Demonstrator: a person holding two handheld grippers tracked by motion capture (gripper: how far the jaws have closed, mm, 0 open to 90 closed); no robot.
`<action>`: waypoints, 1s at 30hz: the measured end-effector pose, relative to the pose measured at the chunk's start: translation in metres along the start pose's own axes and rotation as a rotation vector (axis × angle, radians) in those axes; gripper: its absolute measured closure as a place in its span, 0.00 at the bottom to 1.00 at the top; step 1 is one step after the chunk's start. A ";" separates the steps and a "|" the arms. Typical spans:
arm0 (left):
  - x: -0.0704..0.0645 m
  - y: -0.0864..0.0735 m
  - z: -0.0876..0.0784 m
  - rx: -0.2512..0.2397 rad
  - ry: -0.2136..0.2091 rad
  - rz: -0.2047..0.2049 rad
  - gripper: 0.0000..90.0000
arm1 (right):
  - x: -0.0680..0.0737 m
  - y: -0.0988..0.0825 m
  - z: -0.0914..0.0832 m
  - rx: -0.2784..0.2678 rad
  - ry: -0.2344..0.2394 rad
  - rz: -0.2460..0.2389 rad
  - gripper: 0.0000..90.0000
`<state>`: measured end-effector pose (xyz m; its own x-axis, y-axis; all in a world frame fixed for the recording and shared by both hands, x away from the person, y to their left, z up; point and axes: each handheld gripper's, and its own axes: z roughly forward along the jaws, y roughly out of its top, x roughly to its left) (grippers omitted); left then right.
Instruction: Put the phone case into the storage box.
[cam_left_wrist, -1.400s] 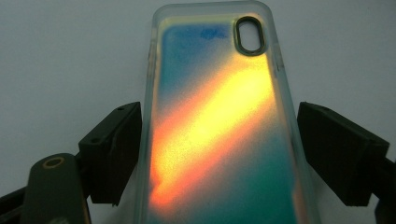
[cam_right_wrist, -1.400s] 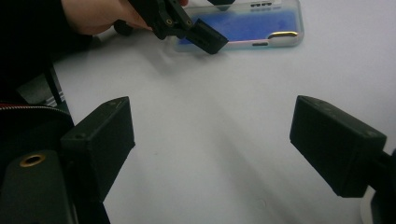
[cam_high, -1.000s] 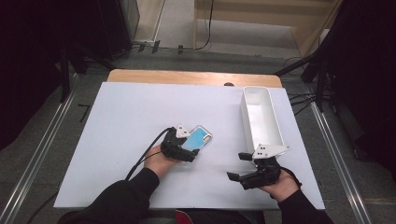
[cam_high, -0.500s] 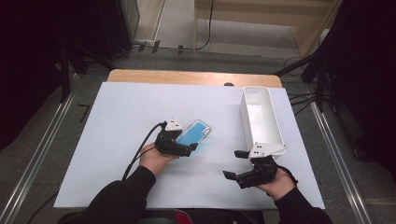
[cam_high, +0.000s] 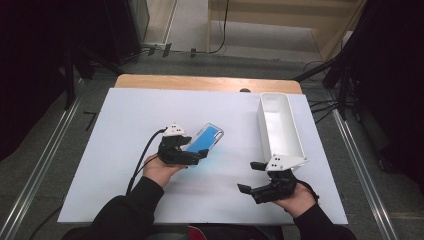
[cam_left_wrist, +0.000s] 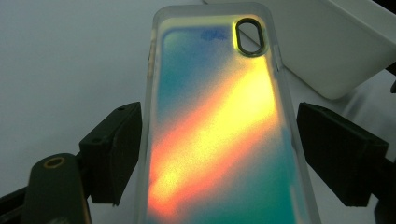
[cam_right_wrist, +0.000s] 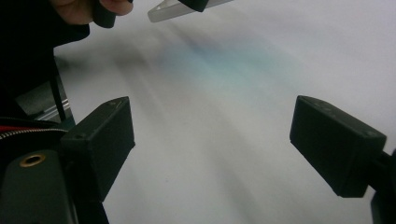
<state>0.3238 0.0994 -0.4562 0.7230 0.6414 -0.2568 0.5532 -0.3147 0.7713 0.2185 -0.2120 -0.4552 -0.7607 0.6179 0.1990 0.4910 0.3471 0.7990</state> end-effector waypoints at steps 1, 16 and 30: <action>0.000 0.000 -0.001 -0.004 -0.008 -0.006 0.19 | 0.000 0.001 0.000 -0.005 -0.007 0.003 0.14; 0.002 -0.008 -0.010 -0.080 0.019 -0.110 0.19 | 0.000 0.020 0.001 0.025 -0.050 0.033 0.18; -0.001 -0.028 -0.006 -0.184 0.036 -0.201 0.19 | -0.002 0.044 0.006 0.000 -0.072 0.088 0.18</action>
<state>0.3052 0.1119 -0.4735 0.5894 0.7033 -0.3974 0.5973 -0.0482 0.8006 0.2437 -0.1938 -0.4239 -0.6823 0.6948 0.2275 0.5547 0.2893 0.7801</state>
